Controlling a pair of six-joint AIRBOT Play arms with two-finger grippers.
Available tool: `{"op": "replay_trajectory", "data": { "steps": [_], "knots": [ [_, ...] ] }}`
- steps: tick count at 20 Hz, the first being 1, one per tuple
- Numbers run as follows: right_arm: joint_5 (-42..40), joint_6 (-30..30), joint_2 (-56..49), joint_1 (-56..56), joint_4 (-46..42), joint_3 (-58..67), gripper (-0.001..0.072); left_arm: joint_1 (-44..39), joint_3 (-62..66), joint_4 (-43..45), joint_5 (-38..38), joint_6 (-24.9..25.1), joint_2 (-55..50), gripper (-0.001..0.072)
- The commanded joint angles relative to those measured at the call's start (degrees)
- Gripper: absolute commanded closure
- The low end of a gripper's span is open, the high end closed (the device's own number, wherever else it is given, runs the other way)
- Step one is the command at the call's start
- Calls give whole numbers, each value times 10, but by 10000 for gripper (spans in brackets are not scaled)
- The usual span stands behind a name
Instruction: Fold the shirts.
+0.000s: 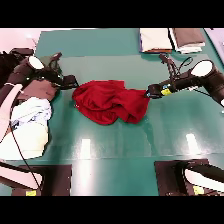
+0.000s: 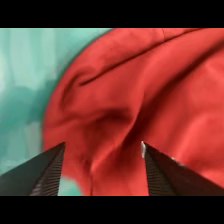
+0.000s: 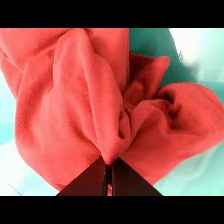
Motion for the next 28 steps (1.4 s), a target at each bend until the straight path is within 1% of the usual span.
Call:
{"op": "replay_trajectory", "data": {
  "steps": [1,3,4,5,6,8,10,14,16,18,20,22,25,28],
  "knots": [
    [0,10,4,1,-4,3,693,-11,0,-36,30,28,-44,138],
    [0,11,4,1,-4,3,693,-20,0,-36,36,28,-52,140],
    [0,14,4,1,-4,3,693,-21,0,-36,40,28,-52,175],
    [0,14,4,1,-5,3,693,-21,4,-36,42,27,-51,389],
    [-3,14,5,1,-5,3,693,-20,12,-35,41,28,-50,679],
    [-7,14,11,-4,-15,14,693,-15,43,-33,27,28,-41,683],
    [12,14,26,-12,-52,63,693,-2,89,-26,25,28,0,683],
    [49,23,98,-49,-114,207,693,31,187,20,35,28,170,683],
    [58,25,143,-72,-125,261,693,32,226,72,34,29,269,683],
    [76,26,183,-98,-125,304,693,32,239,78,35,30,362,683],
    [113,36,207,-129,-125,349,694,32,239,77,33,30,445,683],
    [146,39,221,-160,-125,390,694,32,239,77,34,30,504,684],
    [188,50,213,-197,-124,447,694,32,239,77,29,28,544,684],
    [224,73,181,-203,-124,479,694,32,235,77,-7,28,526,684]
  ]
}}
